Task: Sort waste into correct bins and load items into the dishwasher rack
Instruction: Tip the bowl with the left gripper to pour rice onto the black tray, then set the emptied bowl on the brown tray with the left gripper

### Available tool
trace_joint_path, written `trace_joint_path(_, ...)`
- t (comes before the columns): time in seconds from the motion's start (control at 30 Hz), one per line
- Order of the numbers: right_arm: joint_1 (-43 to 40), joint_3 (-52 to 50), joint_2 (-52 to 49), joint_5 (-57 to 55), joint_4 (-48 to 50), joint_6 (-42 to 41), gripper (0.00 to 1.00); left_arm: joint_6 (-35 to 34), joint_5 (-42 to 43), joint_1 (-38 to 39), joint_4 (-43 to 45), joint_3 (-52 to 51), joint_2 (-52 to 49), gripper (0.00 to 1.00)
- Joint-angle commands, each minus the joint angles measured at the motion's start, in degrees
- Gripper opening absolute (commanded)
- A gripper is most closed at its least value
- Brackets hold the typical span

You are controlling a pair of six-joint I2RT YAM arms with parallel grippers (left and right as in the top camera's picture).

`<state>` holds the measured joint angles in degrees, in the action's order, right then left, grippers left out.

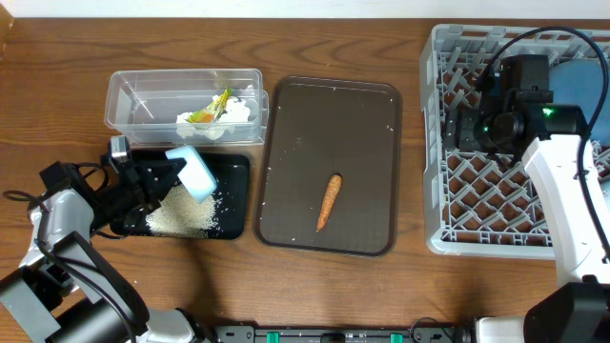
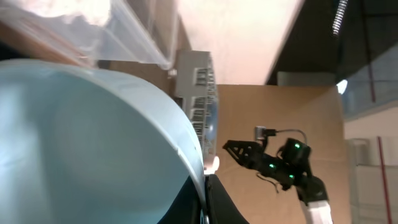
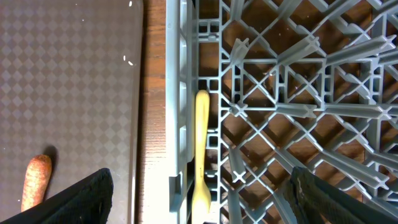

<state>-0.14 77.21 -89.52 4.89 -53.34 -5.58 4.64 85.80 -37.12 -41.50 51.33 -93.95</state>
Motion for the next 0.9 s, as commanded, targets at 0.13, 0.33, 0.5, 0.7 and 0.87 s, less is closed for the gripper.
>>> trace_joint_path(0.13,1.0,0.6,0.3,-0.5,-0.2,0.5,0.88,-2.5,-5.1,1.2,0.9,0.2,0.9,0.06)
trace_joint_path(0.33,1.0,0.6,0.3,-0.5,0.2,0.5,0.89,-1.5,-6.3,2.8,2.0,0.2,0.9,0.06)
trace_joint_path(0.5,1.0,0.6,0.3,-0.5,0.0,0.5,0.89,-2.0,-6.4,4.3,1.8,0.2,1.9,0.06)
trace_joint_path(0.7,1.0,0.6,0.3,-0.5,0.2,0.5,0.89,-1.9,-7.1,10.7,2.3,1.8,7.7,0.06)
trace_joint_path(0.87,1.0,0.6,0.3,-0.5,0.2,0.5,0.89,-8.4,-15.9,19.4,7.0,3.3,13.4,0.06)
